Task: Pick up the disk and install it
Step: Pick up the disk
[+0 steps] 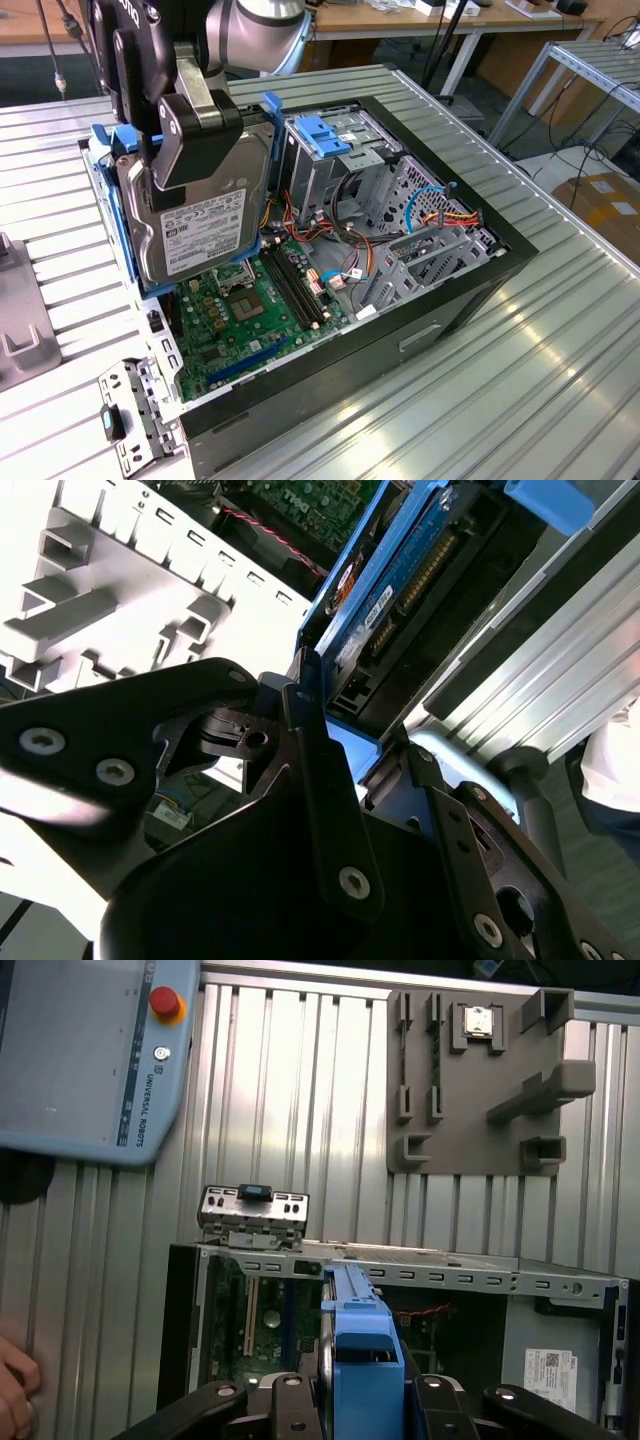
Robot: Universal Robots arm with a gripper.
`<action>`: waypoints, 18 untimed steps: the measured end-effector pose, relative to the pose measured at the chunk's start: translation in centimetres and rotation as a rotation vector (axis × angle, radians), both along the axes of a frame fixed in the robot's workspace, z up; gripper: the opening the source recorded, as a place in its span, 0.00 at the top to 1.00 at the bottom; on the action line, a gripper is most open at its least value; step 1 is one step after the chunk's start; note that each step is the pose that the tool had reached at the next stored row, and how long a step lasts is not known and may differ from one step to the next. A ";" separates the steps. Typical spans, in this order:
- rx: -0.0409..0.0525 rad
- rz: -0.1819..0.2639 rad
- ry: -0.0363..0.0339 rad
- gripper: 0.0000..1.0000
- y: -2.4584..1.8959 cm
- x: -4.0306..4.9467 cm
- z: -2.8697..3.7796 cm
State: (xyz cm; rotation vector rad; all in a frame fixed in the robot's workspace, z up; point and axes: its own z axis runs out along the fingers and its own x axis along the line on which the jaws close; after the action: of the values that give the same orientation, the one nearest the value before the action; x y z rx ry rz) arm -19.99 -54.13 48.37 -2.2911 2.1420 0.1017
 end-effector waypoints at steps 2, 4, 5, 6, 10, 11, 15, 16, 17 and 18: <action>0.0000 0.000 0.0000 0.63 0.00 0.18 0.00; -0.0001 0.000 0.0000 0.63 0.00 0.23 0.00; -0.0002 0.000 0.0000 0.63 0.00 0.23 0.00; -0.0001 0.000 0.0000 0.63 0.00 0.25 0.00; -0.0001 0.000 0.0000 0.63 0.00 0.32 0.00; -0.0002 0.000 0.0000 0.63 0.00 0.34 0.00; -0.0001 0.000 0.0000 0.63 0.00 0.44 0.00; -0.0001 0.000 -0.0001 0.63 0.00 0.47 0.00; -0.0001 0.000 0.0000 0.63 0.00 0.50 0.00; -0.0002 0.000 0.0000 0.63 0.00 0.53 0.00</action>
State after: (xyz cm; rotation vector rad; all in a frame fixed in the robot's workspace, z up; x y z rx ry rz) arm -19.47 -54.13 48.37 -2.2912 2.1422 0.1015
